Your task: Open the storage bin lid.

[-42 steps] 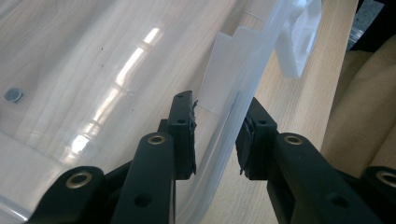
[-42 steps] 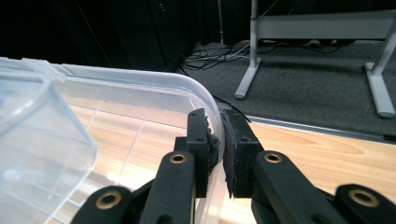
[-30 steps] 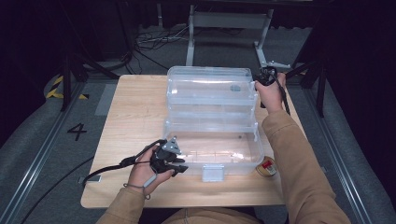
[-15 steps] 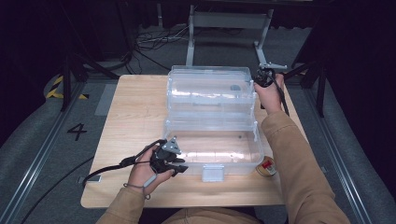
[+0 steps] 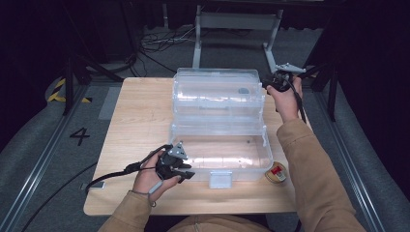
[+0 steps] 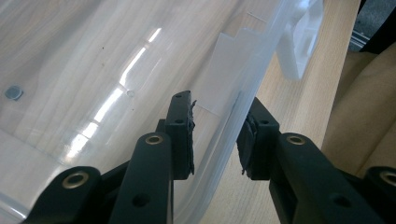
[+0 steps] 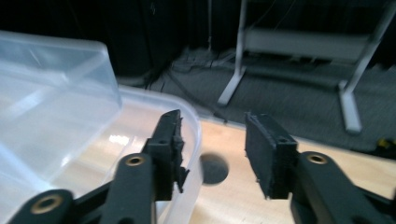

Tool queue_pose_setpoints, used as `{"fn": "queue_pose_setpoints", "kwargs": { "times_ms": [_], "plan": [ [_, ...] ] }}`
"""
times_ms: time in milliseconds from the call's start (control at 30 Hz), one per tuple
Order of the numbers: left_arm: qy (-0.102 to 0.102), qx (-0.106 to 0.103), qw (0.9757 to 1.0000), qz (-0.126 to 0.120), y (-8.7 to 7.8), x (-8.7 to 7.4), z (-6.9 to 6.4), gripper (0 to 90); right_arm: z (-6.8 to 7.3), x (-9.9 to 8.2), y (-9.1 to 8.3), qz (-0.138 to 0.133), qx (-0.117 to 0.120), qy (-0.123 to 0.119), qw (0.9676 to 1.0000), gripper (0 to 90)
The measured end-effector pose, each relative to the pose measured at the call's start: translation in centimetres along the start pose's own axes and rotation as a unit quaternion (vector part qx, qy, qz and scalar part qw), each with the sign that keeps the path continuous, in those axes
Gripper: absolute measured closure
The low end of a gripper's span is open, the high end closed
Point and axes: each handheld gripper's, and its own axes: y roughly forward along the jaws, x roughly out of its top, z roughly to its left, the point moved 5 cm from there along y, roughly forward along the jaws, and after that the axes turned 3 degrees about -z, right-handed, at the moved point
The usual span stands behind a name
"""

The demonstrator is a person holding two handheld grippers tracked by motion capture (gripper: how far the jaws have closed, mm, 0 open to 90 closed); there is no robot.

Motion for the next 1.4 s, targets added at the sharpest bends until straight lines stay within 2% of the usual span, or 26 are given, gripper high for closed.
{"fn": "queue_pose_setpoints", "kwargs": {
  "times_ms": [67, 133, 167, 267, 433, 533, 600, 633, 700, 800, 867, 900, 933, 967, 1000, 1033, 1067, 1133, 1167, 1200, 1300, 1333, 1367, 1400],
  "plan": [
    [-0.009, -0.004, 0.9998, 0.016, 0.0, 0.2, 0.1, 68.8, 0.0, 0.1, -1.0, 0.0, -0.002, 0.004, 1.0, 53.8],
    [-0.015, 0.0, 0.9993, 0.035, -0.1, 0.2, 0.4, 67.0, 0.1, 0.0, -2.0, 0.003, -0.007, -0.007, 0.9999, 53.0],
    [-0.014, -0.003, 0.9993, 0.034, -0.2, 0.3, 0.4, 64.4, 0.2, 0.0, -2.6, 0.001, -0.007, -0.025, 0.9996, 51.5],
    [-0.013, -0.008, 0.9995, 0.029, -1.0, 0.6, 0.6, 56.8, 0.4, 0.0, -4.6, -0.002, -0.006, -0.05, 0.9987, 49.2],
    [0.005, -0.03, 0.9995, 0.01, -2.5, 1.5, 0.2, 50.5, 1.0, -0.3, -8.4, -0.01, 0.016, -0.053, 0.9984, 46.8],
    [0.002, -0.048, 0.9988, -0.012, -3.5, 2.1, 0.4, 49.4, 1.2, -0.8, -10.6, -0.012, 0.03, -0.051, 0.9982, 45.4],
    [0.0, -0.04, 0.999, -0.018, -4.1, 2.3, 0.8, 48.0, 1.3, -1.2, -12.5, -0.009, 0.045, -0.037, 0.9982, 44.1],
    [-0.001, -0.036, 0.9992, -0.018, -4.3, 2.4, 0.9, 47.1, 1.3, -1.4, -13.2, -0.006, 0.046, -0.041, 0.9981, 44.1],
    [-0.003, -0.029, 0.9993, -0.022, -4.8, 2.4, 1.1, 45.0, 1.3, -1.7, -14.3, 0.005, 0.039, -0.067, 0.997, 42.6],
    [-0.006, -0.018, 0.9993, -0.031, -5.5, 2.6, 1.3, 43.0, 1.6, -2.1, -15.8, 0.007, 0.049, -0.058, 0.997, 39.1],
    [-0.009, -0.006, 0.9992, -0.039, -6.1, 2.7, 1.6, 41.6, 1.8, -2.1, -16.5, 0.013, 0.06, -0.053, 0.9967, 32.6],
    [-0.01, 0.001, 0.999, -0.043, -6.3, 2.7, 1.8, 40.7, 2.0, -2.0, -17.0, 0.013, 0.076, -0.046, 0.996, 31.7],
    [-0.012, 0.006, 0.9988, -0.048, -6.6, 2.7, 2.0, 40.3, 2.1, -2.1, -17.3, 0.012, 0.078, -0.039, 0.9961, 30.6],
    [-0.013, 0.011, 0.9987, -0.049, -6.9, 2.7, 2.1, 40.2, 2.1, -2.3, -17.5, 0.017, 0.075, -0.038, 0.9963, 24.2],
    [-0.013, 0.016, 0.9985, -0.051, -7.1, 2.6, 2.2, 40.0, 2.2, -2.5, -17.8, 0.023, 0.082, -0.041, 0.9955, 14.6],
    [-0.016, 0.023, 0.998, -0.056, -7.4, 2.6, 2.4, 39.9, 2.2, -2.6, -18.1, 0.023, 0.084, -0.04, 0.9954, 14.1],
    [-0.016, 0.025, 0.9978, -0.059, -7.6, 2.6, 2.6, 39.5, 2.1, -2.7, -18.5, 0.02, 0.085, -0.029, 0.9958, 17.5],
    [-0.02, 0.031, 0.9971, -0.066, -8.0, 2.6, 2.9, 39.1, 2.0, -2.7, -19.1, 0.013, 0.1, -0.017, 0.9948, 17.8],
    [-0.02, 0.031, 0.9971, -0.066, -8.0, 2.6, 2.9, 38.8, 2.0, -2.7, -19.1, 0.013, 0.1, -0.017, 0.9948, 17.8],
    [-0.022, 0.034, 0.9968, -0.069, -8.2, 2.6, 3.1, 38.5, 1.9, -2.8, -19.8, 0.007, 0.099, -0.019, 0.9949, 24.0],
    [-0.026, 0.038, 0.9963, -0.073, -8.3, 2.5, 3.4, 38.0, 1.7, -2.9, -20.6, 0.013, 0.098, -0.032, 0.9946, 26.8],
    [-0.028, 0.039, 0.9961, -0.073, -8.3, 2.5, 3.5, 38.0, 1.7, -3.0, -20.9, 0.019, 0.104, -0.039, 0.9936, 32.6],
    [-0.029, 0.039, 0.9961, -0.074, -8.3, 2.5, 3.5, 38.0, 1.8, -3.1, -21.2, 0.028, 0.121, -0.049, 0.9911, 45.6],
    [-0.029, 0.039, 0.9961, -0.074, -8.3, 2.5, 3.5, 37.9, 1.8, -3.1, -21.2, 0.028, 0.121, -0.049, 0.9911, 45.6]
  ]
}}
